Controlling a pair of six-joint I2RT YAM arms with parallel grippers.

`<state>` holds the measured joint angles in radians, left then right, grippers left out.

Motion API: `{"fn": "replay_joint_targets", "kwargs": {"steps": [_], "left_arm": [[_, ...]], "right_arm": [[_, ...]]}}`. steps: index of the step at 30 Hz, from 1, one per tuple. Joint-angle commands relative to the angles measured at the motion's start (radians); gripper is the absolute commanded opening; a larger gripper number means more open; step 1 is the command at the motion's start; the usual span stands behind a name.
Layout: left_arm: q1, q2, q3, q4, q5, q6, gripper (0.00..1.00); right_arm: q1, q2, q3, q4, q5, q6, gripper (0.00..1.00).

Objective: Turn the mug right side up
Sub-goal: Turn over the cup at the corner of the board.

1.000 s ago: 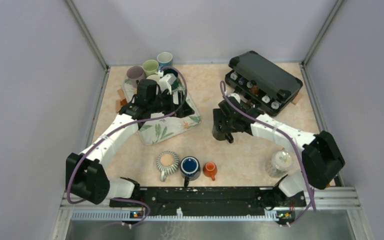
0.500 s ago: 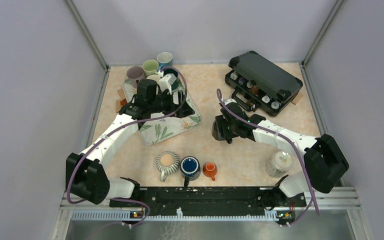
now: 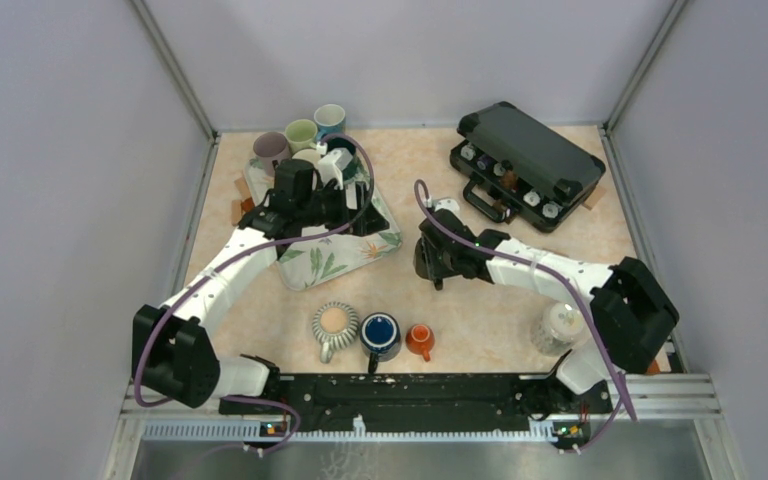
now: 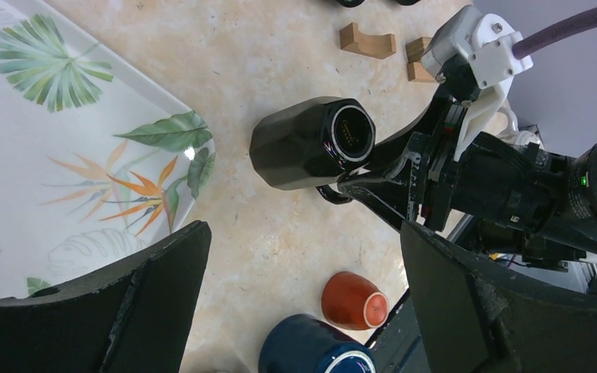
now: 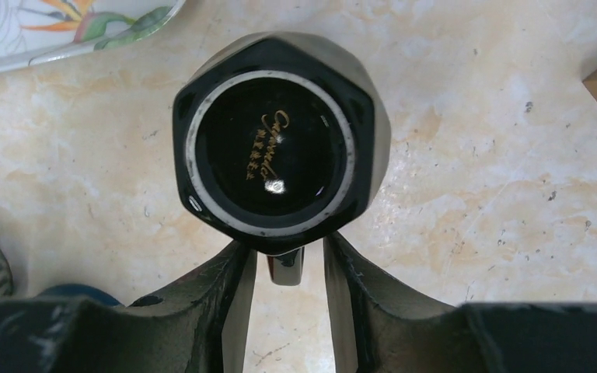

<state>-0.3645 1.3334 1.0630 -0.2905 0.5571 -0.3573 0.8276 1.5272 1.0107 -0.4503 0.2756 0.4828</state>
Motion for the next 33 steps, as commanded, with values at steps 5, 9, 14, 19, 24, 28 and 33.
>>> {"fn": "replay_joint_targets", "kwargs": {"steps": [5,9,14,19,24,28,33], "left_arm": [[0.005,0.000,-0.011,0.047,0.011,-0.003,0.98],[0.005,0.002,-0.011,0.047,0.012,-0.005,0.98],[0.005,0.003,-0.012,0.047,0.012,-0.005,0.98],[0.004,0.005,-0.011,0.048,0.011,-0.006,0.98],[0.004,0.006,-0.016,0.054,0.018,-0.013,0.98],[0.005,0.005,-0.021,0.062,0.017,-0.022,0.98],[0.005,0.000,-0.028,0.072,0.016,-0.043,0.98]], "right_arm": [[0.016,0.000,0.031,0.018,0.098,0.069,0.34],[0.036,0.024,0.040,0.019,0.123,0.079,0.34],[0.041,0.039,0.040,0.032,0.135,0.085,0.34],[0.044,0.048,0.043,0.038,0.154,0.091,0.33],[0.045,0.060,0.047,0.043,0.165,0.095,0.32],[0.045,0.064,0.045,0.050,0.171,0.094,0.30],[0.045,0.065,0.044,0.061,0.188,0.089,0.27]]}}
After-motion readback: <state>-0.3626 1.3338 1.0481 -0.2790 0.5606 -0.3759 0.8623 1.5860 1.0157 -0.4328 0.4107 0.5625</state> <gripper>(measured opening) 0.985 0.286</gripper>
